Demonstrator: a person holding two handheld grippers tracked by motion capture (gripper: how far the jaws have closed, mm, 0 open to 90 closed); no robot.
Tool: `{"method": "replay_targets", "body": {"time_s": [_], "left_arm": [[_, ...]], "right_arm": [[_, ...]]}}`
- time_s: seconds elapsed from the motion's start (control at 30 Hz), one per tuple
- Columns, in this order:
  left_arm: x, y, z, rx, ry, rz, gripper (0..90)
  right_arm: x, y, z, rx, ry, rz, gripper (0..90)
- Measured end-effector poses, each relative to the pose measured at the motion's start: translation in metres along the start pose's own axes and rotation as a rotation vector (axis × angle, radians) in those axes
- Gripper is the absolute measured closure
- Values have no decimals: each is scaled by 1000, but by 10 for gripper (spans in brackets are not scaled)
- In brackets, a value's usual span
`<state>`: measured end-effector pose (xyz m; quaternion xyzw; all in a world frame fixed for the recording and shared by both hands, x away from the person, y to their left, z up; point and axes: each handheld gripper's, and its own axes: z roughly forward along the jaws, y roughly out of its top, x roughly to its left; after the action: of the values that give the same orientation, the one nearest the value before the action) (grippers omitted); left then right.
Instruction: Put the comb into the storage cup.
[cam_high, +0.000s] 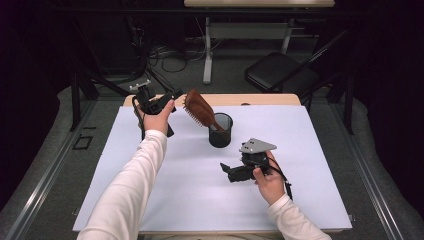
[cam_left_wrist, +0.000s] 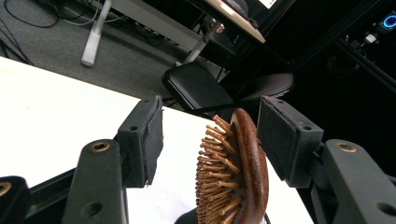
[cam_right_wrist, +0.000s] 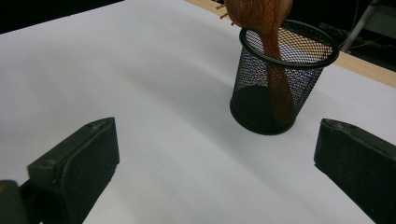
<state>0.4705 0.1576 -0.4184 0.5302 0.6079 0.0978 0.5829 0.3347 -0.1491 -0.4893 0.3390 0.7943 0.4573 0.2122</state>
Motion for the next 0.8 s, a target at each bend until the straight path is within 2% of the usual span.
{"method": "replay_targets", "body": {"time_s": [0.17,0.2,0.4,0.53,0.6,0.8], "left_arm": [[-1,0,-2,15,0,4,427],[-1,1,-3,18,2,17,448],[-2,4,-9,9,8,55,475],[-2,5,-11,1,11,55,481],[0,6,-13,1,16,74,481],[1,7,-16,3,28,88,482]], "right_arm": [[0,0,0,-1,-1,0,0],[0,0,0,0,-1,0,0],[0,0,0,0,-2,-1,1],[0,0,0,2,-5,-2,3],[1,0,0,2,-4,-3,3],[1,0,0,3,-6,-5,5]]}}
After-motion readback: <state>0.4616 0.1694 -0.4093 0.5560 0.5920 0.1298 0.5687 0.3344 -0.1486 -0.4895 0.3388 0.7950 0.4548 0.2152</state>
